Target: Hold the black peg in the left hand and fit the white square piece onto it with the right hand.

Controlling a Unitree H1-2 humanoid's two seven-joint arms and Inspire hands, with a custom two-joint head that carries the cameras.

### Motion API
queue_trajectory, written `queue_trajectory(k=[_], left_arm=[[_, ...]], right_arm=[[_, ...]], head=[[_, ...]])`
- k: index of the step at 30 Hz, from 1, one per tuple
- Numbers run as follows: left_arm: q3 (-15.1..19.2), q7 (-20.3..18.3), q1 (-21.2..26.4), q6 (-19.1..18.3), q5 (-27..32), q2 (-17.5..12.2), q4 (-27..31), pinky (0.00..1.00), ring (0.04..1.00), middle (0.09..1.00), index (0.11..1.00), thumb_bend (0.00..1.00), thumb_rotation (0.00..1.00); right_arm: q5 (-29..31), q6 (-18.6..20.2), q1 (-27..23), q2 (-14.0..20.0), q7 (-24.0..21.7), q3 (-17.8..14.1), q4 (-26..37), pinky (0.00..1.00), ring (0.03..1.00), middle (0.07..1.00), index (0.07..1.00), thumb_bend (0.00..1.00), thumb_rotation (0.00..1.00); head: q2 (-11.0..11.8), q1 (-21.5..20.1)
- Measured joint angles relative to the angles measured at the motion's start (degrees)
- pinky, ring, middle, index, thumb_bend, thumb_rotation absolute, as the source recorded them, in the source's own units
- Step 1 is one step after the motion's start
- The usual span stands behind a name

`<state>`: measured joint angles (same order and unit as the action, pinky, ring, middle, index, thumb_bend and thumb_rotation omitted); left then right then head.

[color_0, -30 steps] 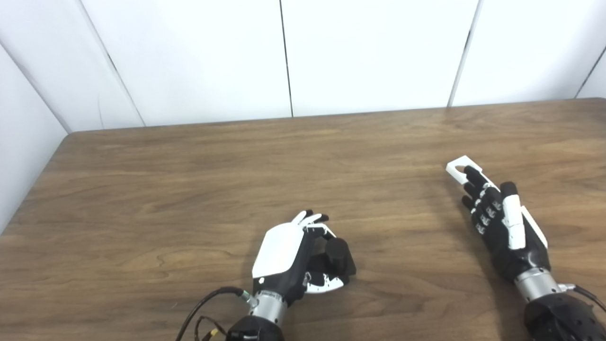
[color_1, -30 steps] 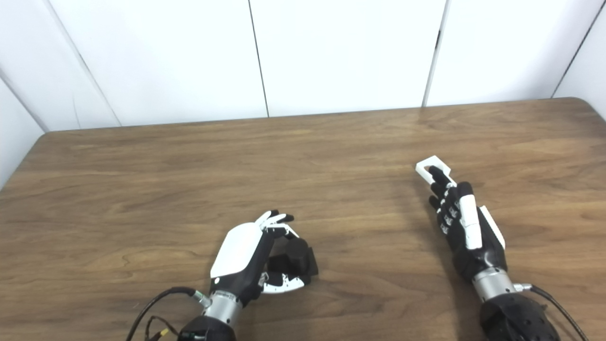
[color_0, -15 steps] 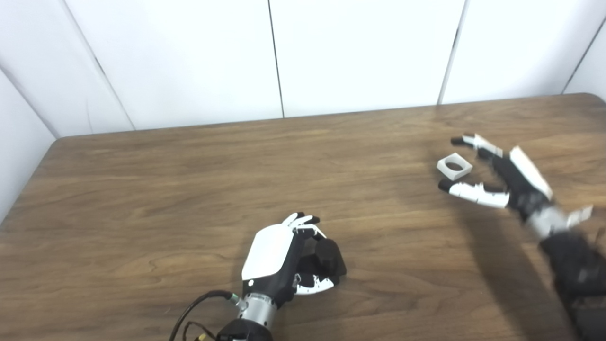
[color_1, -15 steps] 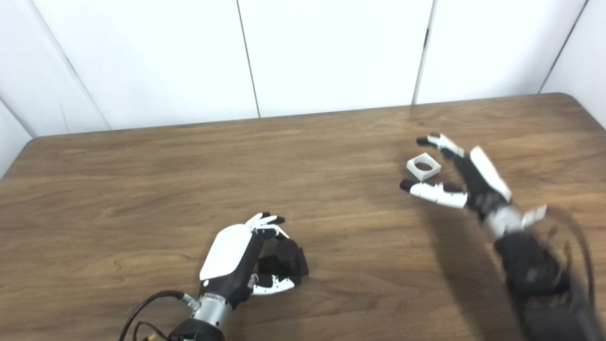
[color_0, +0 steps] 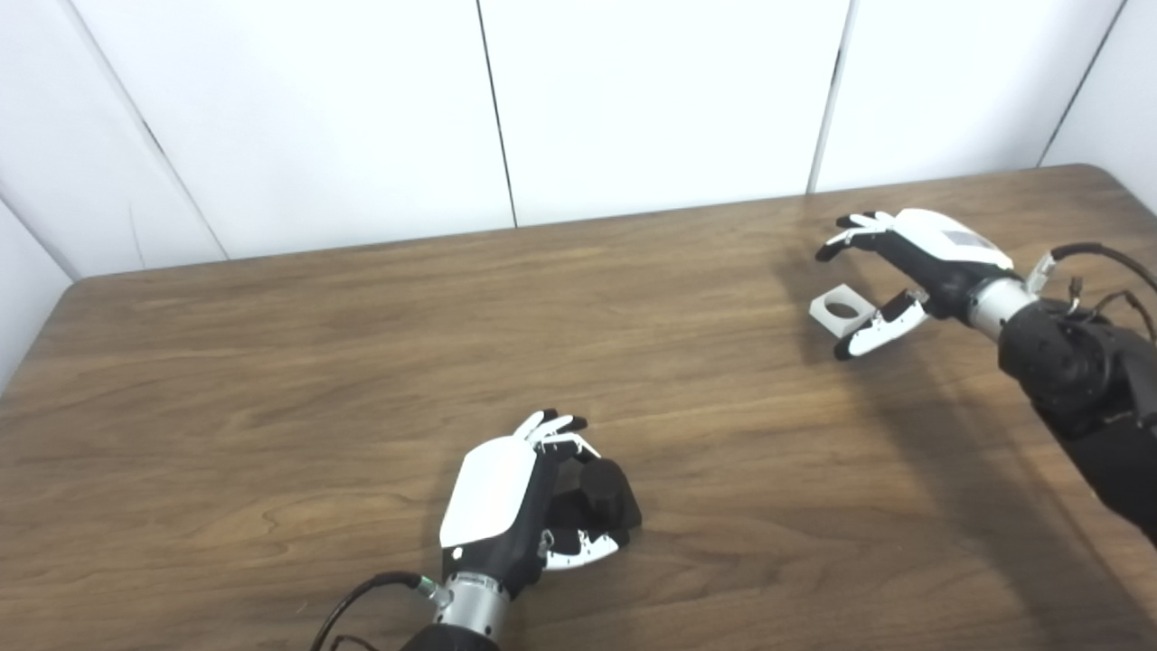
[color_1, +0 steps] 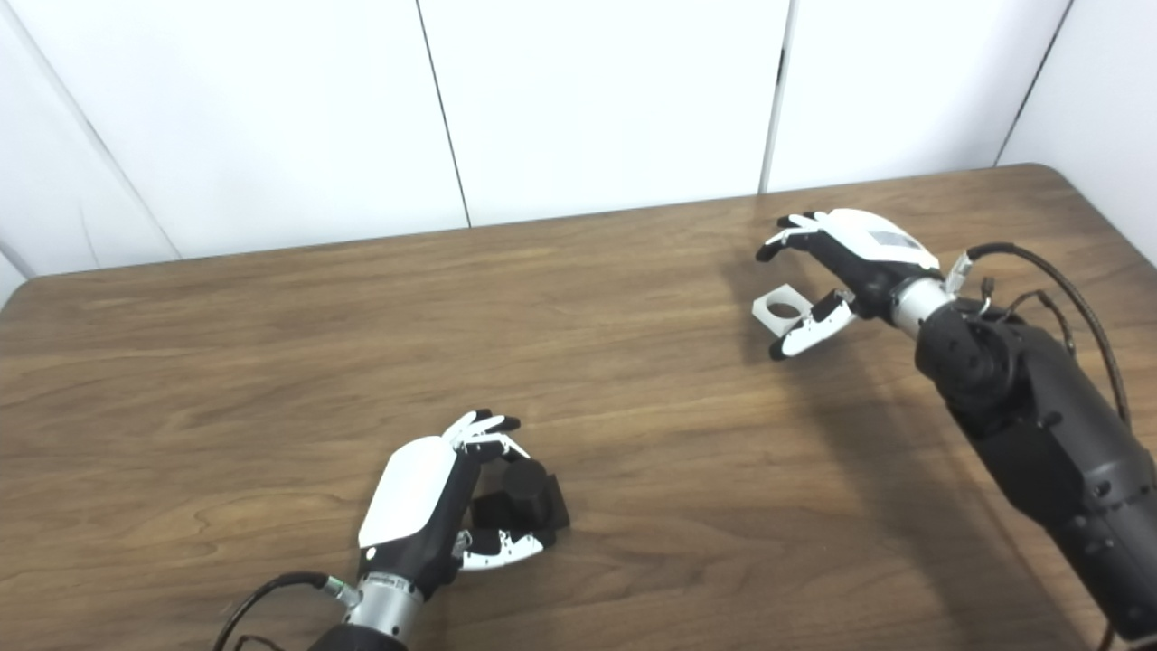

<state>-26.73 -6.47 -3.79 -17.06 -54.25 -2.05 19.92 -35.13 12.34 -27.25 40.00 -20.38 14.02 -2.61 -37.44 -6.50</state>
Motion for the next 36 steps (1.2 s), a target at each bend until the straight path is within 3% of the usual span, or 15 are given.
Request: queue_trajectory(k=[6, 14, 27, 36], left_arm=[[0.34, 0.9, -0.27, 0.3, -0.07, 0.35, -0.43, 0.79, 0.93, 0.86, 0.487, 0.52, 0.06], [0.43, 1.51, -0.33, 0.6, -0.07, 0.59, -0.89, 0.79, 0.933, 0.865, 0.487, 0.52, 0.06], [0.45, 1.96, -0.39, 0.76, 0.03, 0.78, -1.22, 0.8, 0.932, 0.862, 0.487, 0.52, 0.06], [0.43, 2.09, -0.42, 0.76, 0.01, 0.83, -1.26, 0.79, 0.928, 0.86, 0.487, 0.52, 0.06]], right_arm=[[-4.6, -2.89, -4.3, 2.43, -1.76, 2.98, -3.91, 1.0, 1.0, 0.954, 0.773, 0.9, 0.13], [-7.83, -7.59, -6.55, 2.83, -3.7, 5.85, -8.54, 1.0, 1.0, 0.955, 0.76, 0.91, 0.09], [-14.73, -14.41, -10.27, 3.44, -6.33, 10.17, -11.12, 1.0, 0.996, 0.941, 0.748, 0.88, 0.16], [-17.07, -18.69, -11.36, 3.09, -6.53, 11.2, -12.48, 1.0, 0.98, 0.935, 0.725, 0.88, 0.19]], head=[[0.27, -0.09], [0.62, -0.35], [0.7, -0.44], [0.7, -0.35]])
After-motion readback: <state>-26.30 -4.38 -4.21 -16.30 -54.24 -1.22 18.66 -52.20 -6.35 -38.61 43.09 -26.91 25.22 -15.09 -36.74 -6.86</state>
